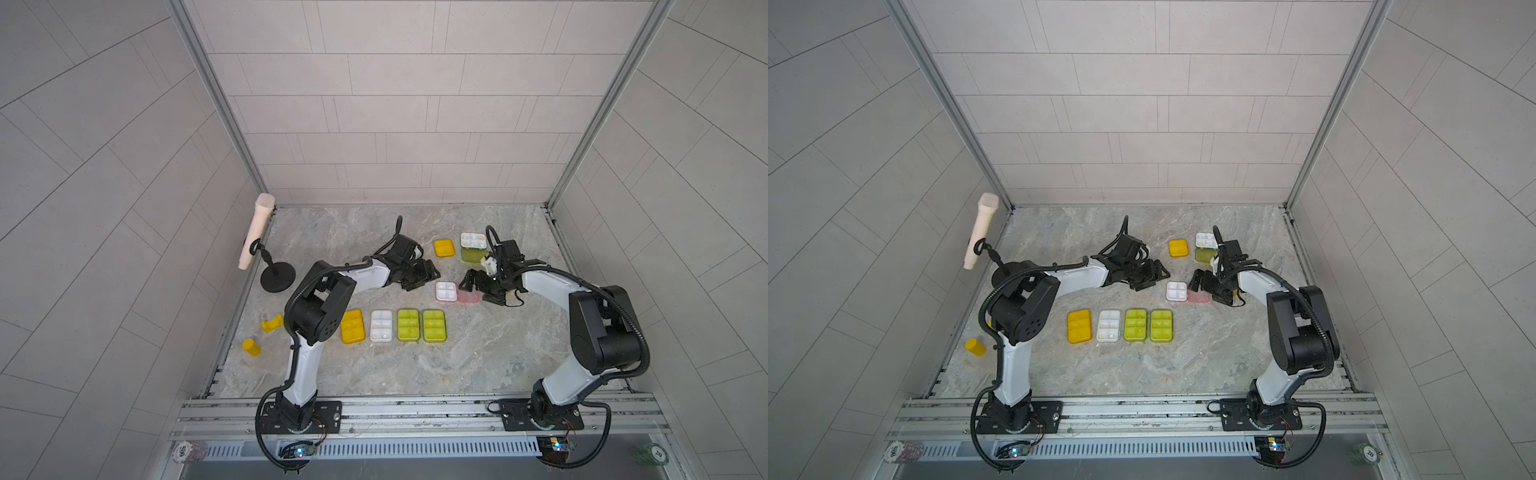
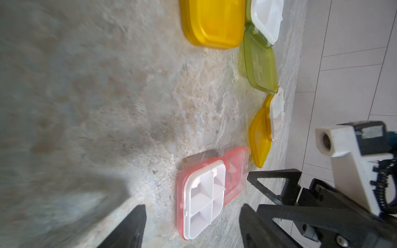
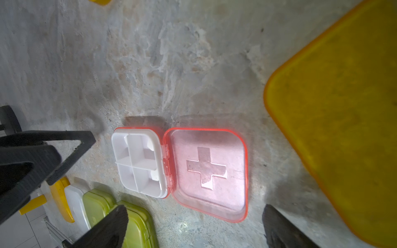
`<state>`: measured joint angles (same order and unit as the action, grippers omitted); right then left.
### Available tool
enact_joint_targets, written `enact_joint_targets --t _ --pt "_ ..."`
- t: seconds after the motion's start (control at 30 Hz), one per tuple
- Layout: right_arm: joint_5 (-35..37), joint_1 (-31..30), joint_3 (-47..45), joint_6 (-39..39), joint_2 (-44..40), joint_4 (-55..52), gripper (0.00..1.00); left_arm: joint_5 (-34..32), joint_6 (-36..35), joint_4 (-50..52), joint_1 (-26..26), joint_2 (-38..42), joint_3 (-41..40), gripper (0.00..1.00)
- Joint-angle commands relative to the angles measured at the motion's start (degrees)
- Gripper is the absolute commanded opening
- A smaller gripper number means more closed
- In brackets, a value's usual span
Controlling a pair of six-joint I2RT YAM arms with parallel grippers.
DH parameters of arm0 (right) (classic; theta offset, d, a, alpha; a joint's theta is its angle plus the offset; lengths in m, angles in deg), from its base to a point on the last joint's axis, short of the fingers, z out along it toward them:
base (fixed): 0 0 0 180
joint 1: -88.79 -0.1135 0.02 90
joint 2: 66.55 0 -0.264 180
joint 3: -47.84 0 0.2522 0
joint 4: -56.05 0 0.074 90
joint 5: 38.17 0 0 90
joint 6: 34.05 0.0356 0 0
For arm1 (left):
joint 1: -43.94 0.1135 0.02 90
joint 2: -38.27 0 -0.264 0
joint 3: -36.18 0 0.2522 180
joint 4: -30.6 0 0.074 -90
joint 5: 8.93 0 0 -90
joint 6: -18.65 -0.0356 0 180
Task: Close pillboxes
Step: Close the lid on the pillbox.
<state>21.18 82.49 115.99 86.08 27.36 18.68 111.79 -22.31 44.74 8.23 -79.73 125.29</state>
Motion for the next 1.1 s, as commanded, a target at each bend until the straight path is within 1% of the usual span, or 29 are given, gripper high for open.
enact_joint_targets --t 0.0,0.13,0.5,0.63,0.73,1.07 --pt "-0.57 0.34 -0.41 -0.02 0.64 0.93 0.99 -0.63 1.54 -2.38 -1.36 -1.47 1.00 0.74" --pt "-1.36 0.33 -0.84 0.23 1.52 2.01 0.99 0.24 2.75 -3.82 -1.73 -3.60 1.39 0.74" --pt "-3.08 0.33 -1.50 0.81 3.17 3.57 0.99 1.44 5.33 -9.23 -2.09 -4.43 -0.49 0.74" --pt "-6.14 0.33 -2.27 1.66 3.37 5.88 0.99 1.71 5.55 -9.66 -2.09 -4.51 -0.51 0.74" --pt "-6.72 0.37 -1.63 1.60 3.82 5.58 0.98 1.95 5.88 -10.28 -2.09 -4.60 -0.56 0.74" --pt "-8.19 0.68 -1.57 2.52 0.29 5.76 0.98 1.63 5.81 -10.63 -2.13 -4.44 -1.08 0.74"
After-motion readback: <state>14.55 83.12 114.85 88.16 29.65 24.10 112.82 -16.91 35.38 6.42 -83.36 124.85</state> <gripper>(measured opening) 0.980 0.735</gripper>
